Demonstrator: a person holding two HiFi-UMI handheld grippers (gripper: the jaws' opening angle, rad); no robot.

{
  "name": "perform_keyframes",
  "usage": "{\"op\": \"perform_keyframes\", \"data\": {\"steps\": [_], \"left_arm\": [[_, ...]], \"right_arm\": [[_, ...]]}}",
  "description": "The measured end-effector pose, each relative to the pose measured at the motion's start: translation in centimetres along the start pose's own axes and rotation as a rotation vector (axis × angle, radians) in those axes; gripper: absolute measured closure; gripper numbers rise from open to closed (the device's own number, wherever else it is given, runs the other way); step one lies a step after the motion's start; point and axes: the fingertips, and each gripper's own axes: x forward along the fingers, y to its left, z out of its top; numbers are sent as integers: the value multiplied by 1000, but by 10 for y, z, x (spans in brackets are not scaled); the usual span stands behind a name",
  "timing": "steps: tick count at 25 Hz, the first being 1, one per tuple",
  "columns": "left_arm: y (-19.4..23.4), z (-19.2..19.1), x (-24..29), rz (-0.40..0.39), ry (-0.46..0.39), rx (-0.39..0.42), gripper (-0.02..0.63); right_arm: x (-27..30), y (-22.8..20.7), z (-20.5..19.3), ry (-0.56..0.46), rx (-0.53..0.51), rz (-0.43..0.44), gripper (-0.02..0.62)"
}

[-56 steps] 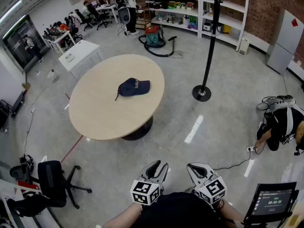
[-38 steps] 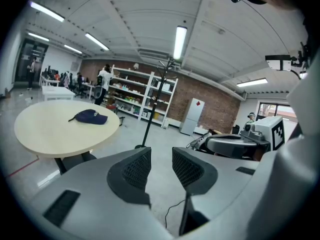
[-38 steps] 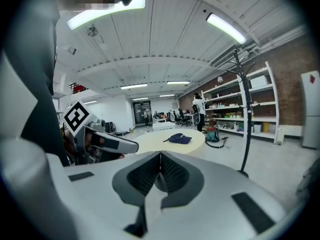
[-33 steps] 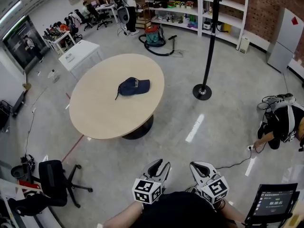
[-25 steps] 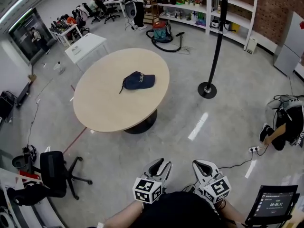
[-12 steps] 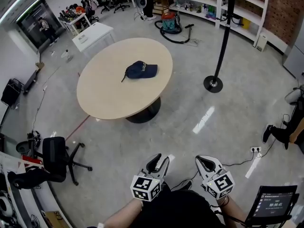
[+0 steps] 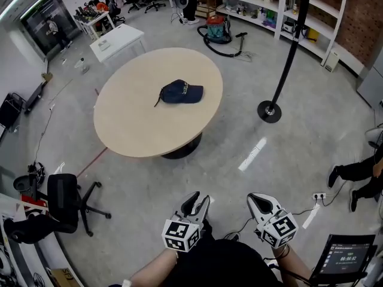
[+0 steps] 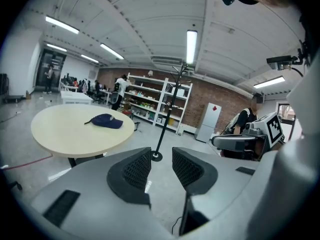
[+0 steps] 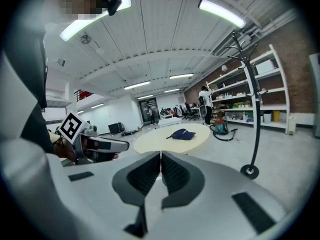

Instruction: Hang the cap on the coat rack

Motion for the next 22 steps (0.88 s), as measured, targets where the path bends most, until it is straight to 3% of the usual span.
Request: {"op": "perform_keyframes", "data": {"steps": [12,22], "left_arm": [[104,54,56,-139,-10,8,466],[145,72,68,-142,-7,-12,466]], "right_arm": [[108,-38,66,-11,52,-149,594],[169,-48,94,5,-8,-151,477]]}}
